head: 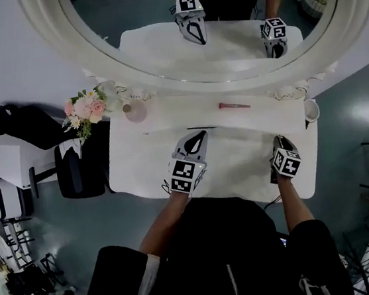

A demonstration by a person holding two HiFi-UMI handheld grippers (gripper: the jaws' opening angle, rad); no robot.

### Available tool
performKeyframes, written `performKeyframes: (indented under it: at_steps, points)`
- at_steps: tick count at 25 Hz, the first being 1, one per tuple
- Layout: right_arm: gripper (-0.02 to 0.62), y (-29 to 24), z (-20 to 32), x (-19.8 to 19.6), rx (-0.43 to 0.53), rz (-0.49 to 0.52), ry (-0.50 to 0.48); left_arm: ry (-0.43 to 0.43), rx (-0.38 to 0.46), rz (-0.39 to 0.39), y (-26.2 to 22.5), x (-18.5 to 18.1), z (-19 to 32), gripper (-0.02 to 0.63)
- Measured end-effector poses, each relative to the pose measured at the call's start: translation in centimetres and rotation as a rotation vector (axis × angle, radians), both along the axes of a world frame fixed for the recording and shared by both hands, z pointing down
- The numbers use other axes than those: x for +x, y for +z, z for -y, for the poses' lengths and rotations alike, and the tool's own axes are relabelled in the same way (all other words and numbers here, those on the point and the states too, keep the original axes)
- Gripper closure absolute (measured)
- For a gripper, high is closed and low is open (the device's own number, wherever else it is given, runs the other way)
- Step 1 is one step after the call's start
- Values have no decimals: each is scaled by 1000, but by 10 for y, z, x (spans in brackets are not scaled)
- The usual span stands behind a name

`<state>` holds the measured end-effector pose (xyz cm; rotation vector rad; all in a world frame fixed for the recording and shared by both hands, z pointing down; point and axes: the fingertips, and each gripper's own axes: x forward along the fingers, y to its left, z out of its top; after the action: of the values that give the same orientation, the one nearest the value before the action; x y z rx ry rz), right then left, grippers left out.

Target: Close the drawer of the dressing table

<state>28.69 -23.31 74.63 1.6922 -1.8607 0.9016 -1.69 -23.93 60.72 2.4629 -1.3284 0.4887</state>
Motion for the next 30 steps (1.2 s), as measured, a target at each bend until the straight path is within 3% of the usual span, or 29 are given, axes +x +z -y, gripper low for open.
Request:
performKeyframes:
  at_steps: [10, 15, 19, 23, 30]
  points:
    - [494, 1, 9, 2, 7, -15, 8, -23, 12, 0, -5, -11, 4, 598]
    - [474, 6, -7, -1, -33, 2, 46, -13, 22, -7, -7, -12, 3, 598]
    - [522, -1, -23, -27, -28, -18, -51, -5, 47, -12, -15, -13, 5, 598]
    - [591, -33, -17, -64, 82, -21, -153, -8, 70, -13, -21, -20, 9, 598]
    - [594, -139, 16, -128, 394, -28, -349, -25, 124, -11, -41, -37, 18, 598]
